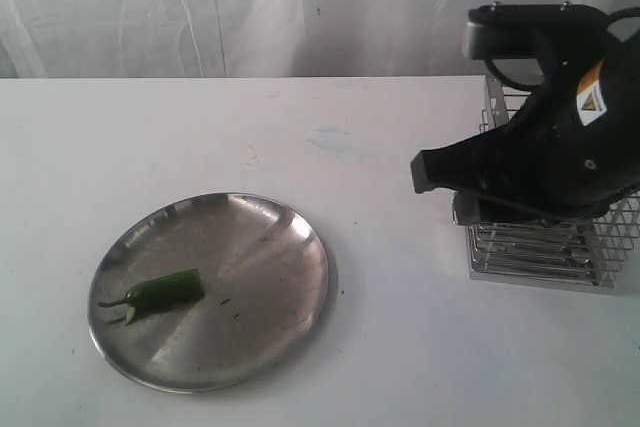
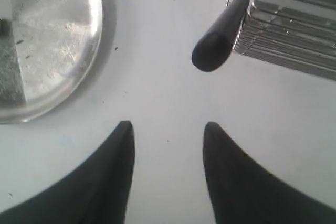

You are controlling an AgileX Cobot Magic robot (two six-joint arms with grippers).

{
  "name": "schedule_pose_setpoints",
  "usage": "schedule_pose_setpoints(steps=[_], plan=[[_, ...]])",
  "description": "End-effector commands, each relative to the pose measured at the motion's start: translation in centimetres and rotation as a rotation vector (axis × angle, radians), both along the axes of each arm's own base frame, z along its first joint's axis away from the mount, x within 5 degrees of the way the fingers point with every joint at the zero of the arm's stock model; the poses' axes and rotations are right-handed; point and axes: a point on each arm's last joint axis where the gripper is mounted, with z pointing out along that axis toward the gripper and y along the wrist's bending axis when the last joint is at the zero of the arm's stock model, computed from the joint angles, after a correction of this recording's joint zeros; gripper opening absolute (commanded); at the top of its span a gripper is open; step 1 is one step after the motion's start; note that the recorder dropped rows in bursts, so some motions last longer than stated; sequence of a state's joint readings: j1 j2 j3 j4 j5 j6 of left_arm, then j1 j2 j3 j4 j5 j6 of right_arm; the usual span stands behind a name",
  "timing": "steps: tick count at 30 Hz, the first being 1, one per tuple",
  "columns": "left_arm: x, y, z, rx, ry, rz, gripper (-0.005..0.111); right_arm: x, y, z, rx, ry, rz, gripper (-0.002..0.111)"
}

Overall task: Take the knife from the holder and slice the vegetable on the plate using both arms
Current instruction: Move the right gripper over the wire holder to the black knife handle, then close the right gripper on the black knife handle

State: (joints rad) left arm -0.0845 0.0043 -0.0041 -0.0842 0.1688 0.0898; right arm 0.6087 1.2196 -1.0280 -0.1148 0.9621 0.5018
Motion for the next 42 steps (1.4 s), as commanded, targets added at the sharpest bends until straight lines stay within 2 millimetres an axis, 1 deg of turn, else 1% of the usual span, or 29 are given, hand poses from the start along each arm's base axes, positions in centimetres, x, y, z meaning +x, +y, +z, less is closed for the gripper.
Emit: schedule_pose_setpoints(steps=[1,5,8,11,16,18,23,28,29,30,32,33,35,37,42], plan=[[0.0,0.0,-0.1,-0.007,-0.004,-0.006,0.000,1.1,1.1,-1.0,0.048,0.033,-0.048,0.040],[0.0,0.0,-0.1,-0.007,-0.004,-0.006,0.000,1.9,0.9,-2.4,-0.054,0.066,-0.074,0.040],[0.0,0.0,-0.1,-0.007,-0.004,-0.006,0.000,2.5,0.4,-2.5,-0.107,0.024,-0.139,0.040],[0.0,0.0,-0.1,-0.007,-0.004,-0.006,0.000,3.0,0.3,-2.3,-0.092,-0.028,-0.186,0.040],[0.0,0.0,-0.1,-0.007,-0.004,-0.006,0.000,3.6,1.0,-2.2,0.004,-0.063,-0.213,0.040],[0.0,0.0,-0.1,-0.007,-0.004,-0.006,0.000,3.8,1.2,-2.4,0.017,-0.066,-0.218,0.040],[0.0,0.0,-0.1,-0.007,-0.004,-0.006,0.000,4.7,1.5,-3.8,-0.038,-0.050,-0.224,0.040],[0.0,0.0,-0.1,-0.007,-0.004,-0.006,0.000,5.2,0.6,-3.3,-0.097,-0.112,-0.324,0.040],[0.0,0.0,-0.1,-0.007,-0.004,-0.006,0.000,5.3,0.5,-3.3,-0.110,-0.118,-0.324,0.038],[0.0,0.0,-0.1,-0.007,-0.004,-0.006,0.000,5.3,0.5,-3.3,-0.118,-0.121,-0.324,0.034],[0.0,0.0,-0.1,-0.007,-0.004,-0.006,0.000,5.3,0.4,-3.3,-0.123,-0.121,-0.325,0.022],[0.0,0.0,-0.1,-0.007,-0.004,-0.006,0.000,5.3,0.4,-3.3,-0.123,-0.121,-0.325,0.014],[0.0,0.0,-0.1,-0.007,-0.004,-0.006,0.000,5.3,0.4,-3.3,-0.123,-0.121,-0.325,0.005],[0.0,0.0,-0.1,-0.007,-0.004,-0.006,0.000,5.3,0.4,-3.3,-0.135,-0.119,-0.300,0.003],[0.0,0.0,-0.1,-0.007,-0.004,-0.006,0.000,5.0,0.4,-2.9,-0.148,-0.122,-0.253,0.003]])
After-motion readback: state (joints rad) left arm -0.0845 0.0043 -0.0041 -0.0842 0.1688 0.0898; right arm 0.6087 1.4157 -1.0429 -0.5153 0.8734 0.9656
